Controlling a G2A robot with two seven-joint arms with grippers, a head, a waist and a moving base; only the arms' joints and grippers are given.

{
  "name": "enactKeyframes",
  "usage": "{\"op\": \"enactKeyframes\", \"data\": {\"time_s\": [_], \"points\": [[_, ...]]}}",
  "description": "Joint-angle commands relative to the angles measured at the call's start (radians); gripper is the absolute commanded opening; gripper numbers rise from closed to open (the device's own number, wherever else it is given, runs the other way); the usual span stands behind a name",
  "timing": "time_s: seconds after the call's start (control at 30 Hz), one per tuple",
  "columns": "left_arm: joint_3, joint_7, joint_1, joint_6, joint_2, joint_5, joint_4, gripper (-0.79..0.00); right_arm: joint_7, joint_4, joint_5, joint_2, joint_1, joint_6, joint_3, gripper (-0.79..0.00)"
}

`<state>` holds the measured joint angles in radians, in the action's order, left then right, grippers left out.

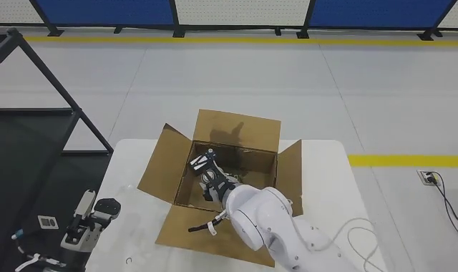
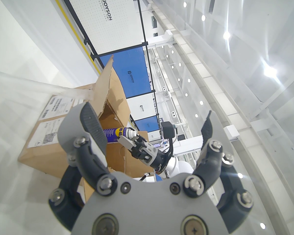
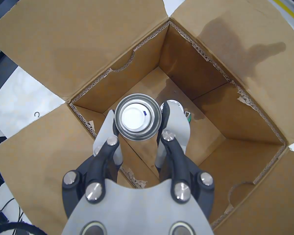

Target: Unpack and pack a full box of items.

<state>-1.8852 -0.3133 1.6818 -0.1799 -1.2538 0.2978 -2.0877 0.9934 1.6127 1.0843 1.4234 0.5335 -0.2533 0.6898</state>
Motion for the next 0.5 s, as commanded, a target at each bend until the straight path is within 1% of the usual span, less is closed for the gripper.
{"op": "enactKeyframes", "data": {"time_s": [0.0, 0.17, 0.23, 0.3, 0.47], "points": [[0.000, 0.000, 0.000, 0.000, 0.000, 0.000, 0.000, 0.000, 0.000, 0.000, 0.000, 0.000, 0.000, 0.000, 0.000, -0.785], [0.000, 0.000, 0.000, 0.000, 0.000, 0.000, 0.000, 0.000, 0.000, 0.000, 0.000, 0.000, 0.000, 0.000, 0.000, -0.785], [0.000, 0.000, 0.000, 0.000, 0.000, 0.000, 0.000, 0.000, -0.028, -0.029, -0.013, 0.002, 0.012, 0.036, 0.002, -0.785], [0.000, 0.000, 0.000, 0.000, 0.000, 0.000, 0.000, 0.000, -0.031, -0.093, -0.040, 0.012, -0.011, 0.071, -0.002, -0.785], [0.000, 0.000, 0.000, 0.000, 0.000, 0.000, 0.000, 0.000, -0.083, -0.276, -0.129, 0.059, -0.106, 0.140, -0.039, -0.785]]}}
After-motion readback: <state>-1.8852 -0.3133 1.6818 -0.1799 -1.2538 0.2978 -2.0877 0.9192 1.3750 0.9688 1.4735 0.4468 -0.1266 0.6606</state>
